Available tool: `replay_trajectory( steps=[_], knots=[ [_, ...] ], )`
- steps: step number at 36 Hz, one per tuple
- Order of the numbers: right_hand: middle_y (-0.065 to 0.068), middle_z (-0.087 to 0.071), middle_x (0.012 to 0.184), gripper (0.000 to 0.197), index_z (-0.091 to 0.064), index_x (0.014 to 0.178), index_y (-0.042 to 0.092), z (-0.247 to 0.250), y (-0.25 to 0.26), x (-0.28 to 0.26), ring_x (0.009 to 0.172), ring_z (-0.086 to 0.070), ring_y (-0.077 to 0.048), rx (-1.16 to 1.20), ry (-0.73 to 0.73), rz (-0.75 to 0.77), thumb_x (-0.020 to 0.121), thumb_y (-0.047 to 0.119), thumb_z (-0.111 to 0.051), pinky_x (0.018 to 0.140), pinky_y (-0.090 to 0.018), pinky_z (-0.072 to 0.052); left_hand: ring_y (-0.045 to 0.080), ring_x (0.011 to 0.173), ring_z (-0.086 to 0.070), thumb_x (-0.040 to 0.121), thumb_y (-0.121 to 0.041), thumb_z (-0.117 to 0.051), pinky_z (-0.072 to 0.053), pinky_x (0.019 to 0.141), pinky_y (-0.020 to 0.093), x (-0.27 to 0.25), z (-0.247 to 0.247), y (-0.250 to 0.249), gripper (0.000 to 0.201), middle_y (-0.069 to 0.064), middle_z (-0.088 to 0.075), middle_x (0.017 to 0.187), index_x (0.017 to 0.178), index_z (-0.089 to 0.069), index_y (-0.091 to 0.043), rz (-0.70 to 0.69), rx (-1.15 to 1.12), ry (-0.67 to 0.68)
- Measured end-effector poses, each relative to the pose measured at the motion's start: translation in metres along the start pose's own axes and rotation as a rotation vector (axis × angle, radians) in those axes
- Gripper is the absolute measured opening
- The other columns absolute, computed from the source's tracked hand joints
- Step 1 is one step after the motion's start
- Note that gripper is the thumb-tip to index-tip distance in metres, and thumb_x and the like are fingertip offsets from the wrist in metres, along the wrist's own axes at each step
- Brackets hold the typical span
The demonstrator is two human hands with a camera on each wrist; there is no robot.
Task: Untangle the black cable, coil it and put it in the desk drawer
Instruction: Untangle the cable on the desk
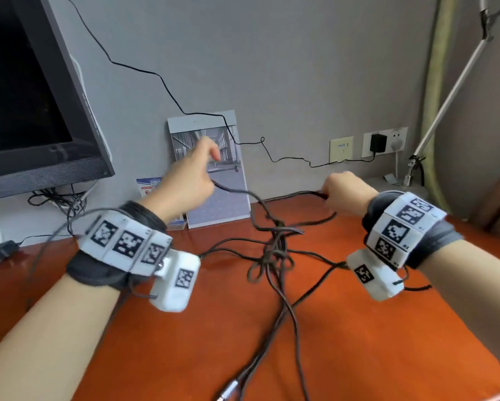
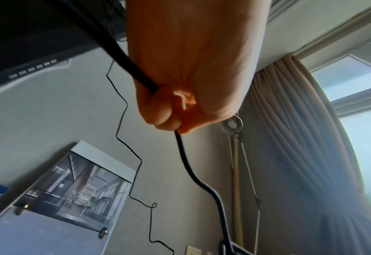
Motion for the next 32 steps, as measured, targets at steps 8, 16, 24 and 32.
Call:
replay_trajectory(
  steps=[8,16,24,32],
  knots=[
    [-0.023,-0.062,0.107,0.024,-0.063,0.108,-0.001,-0.003,-0.045,0.001,0.097,-0.06,-0.037,0.034,-0.141,-0.279,0.09,0.007,-0.048,0.075,-0.034,-0.043,0.022,0.08,-0.049,0.088,0.008,-0.037,-0.034,0.07,0.03,0.006,0.029,0.043,0.049,0.002,-0.038,0.101,0.109,-0.059,-0.03,0.088,0.17,-0.039],
    [-0.026,-0.058,0.118,0.032,-0.06,0.113,-0.002,0.007,-0.097,0.003,0.105,-0.058,-0.04,0.18,-0.153,-0.551,0.087,0.016,-0.055,0.083,-0.038,-0.045,0.031,0.085,-0.048,0.086,0.004,-0.044,-0.043,0.088,0.043,-0.004,0.046,0.12,0.037,0.009,-0.04,0.098,0.094,-0.074,-0.015,0.29,0.326,-0.085],
    [-0.029,-0.06,0.11,0.028,-0.06,0.109,-0.005,0.008,-0.131,-0.016,0.098,-0.058,-0.041,0.122,-0.205,-0.686,0.09,0.009,-0.047,0.076,-0.038,-0.042,0.031,0.074,-0.051,0.086,0.004,-0.043,-0.047,0.081,0.042,-0.019,0.034,0.171,0.035,0.02,-0.052,0.099,0.074,-0.07,-0.014,0.506,0.324,-0.08],
    [-0.019,-0.061,0.116,0.03,-0.061,0.114,0.002,0.01,-0.086,-0.004,0.105,-0.059,-0.035,-0.055,-0.104,-0.5,0.09,0.016,-0.048,0.082,-0.037,-0.042,0.031,0.114,-0.055,0.096,-0.001,-0.04,-0.044,0.095,0.034,-0.011,-0.008,0.143,0.033,0.018,-0.058,0.127,0.12,-0.062,0.0,0.56,0.123,0.079]
  ],
)
Point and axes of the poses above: each hand's wrist, its own x-axis towards the middle knuckle, its own z-axis out of the back of the hand, y = z × x, the point moved 4 cm from there along x, towards the middle knuckle
